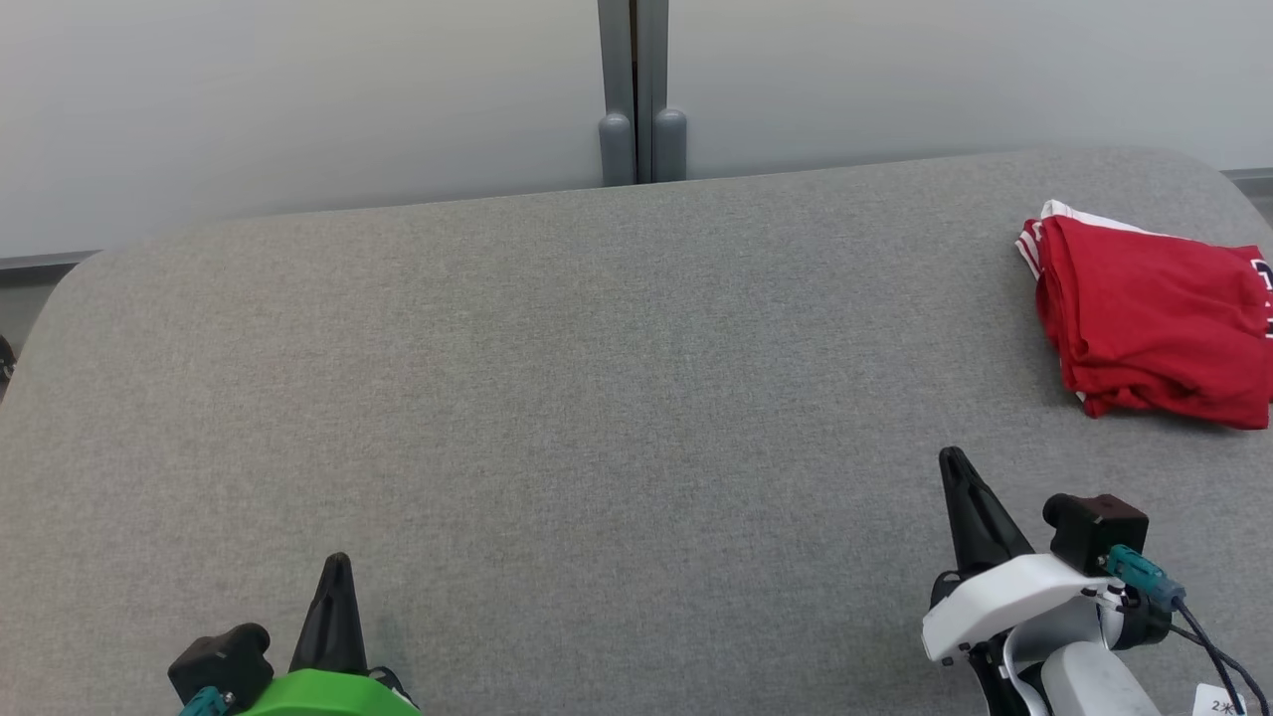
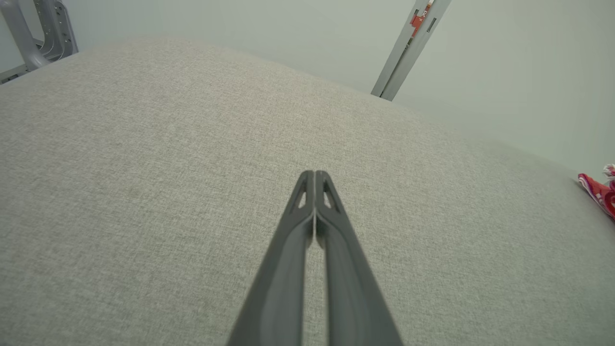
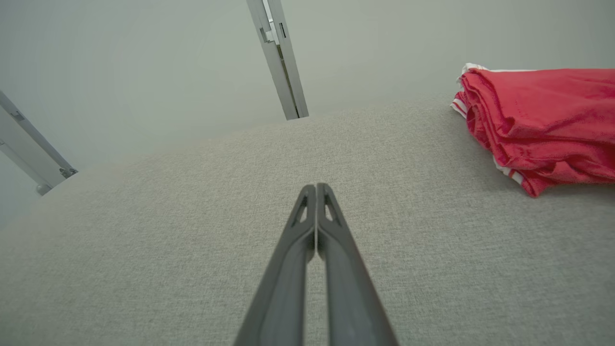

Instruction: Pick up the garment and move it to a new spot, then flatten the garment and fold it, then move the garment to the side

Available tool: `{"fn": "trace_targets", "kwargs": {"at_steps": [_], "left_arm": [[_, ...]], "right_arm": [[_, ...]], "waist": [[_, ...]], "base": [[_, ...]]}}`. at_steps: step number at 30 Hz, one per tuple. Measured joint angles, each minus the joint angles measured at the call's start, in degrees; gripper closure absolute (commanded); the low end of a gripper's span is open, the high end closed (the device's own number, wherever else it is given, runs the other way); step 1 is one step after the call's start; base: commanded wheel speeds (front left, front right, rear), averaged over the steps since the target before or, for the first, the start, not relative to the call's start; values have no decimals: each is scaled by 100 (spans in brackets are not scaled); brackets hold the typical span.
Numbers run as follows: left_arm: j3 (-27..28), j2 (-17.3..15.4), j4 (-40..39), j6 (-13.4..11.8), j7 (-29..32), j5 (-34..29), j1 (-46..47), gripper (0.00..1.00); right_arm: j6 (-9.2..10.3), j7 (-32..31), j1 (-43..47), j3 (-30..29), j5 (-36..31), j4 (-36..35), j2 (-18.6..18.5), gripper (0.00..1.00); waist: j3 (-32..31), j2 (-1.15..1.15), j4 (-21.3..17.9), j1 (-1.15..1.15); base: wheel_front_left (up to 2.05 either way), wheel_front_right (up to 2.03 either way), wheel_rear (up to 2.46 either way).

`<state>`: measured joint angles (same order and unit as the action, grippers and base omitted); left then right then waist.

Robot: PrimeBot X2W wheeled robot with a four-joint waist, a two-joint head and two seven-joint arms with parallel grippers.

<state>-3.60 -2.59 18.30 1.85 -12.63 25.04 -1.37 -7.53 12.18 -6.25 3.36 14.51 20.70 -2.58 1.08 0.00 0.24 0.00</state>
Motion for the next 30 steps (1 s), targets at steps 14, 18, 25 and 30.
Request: {"fn": "trace_targets", "kwargs": {"at_steps": [14,18,25,30], "left_arm": [[182,0,-88,99,352,1247,76,100],[226,0,-108,119,450,1575,90,100],[318,0,-133,169,600,2124,172,100],[364,0,-152,178,701,2471,204,100]], "right_arm": [[0,-339,1,-179,1456,-126,-1,100],[0,-431,1,-225,1828,-157,-1,100],[0,-567,2,-301,2450,-208,-1,100],[0,-675,2,-356,2850,-243,-1,100]], "waist": [[-11,0,-3,0],[-14,0,-4,0],[-19,0,-5,0],[-23,0,-7,0]], "base": [[0,0,0],[0,0,0],[0,0,0],[0,0,0]]}}
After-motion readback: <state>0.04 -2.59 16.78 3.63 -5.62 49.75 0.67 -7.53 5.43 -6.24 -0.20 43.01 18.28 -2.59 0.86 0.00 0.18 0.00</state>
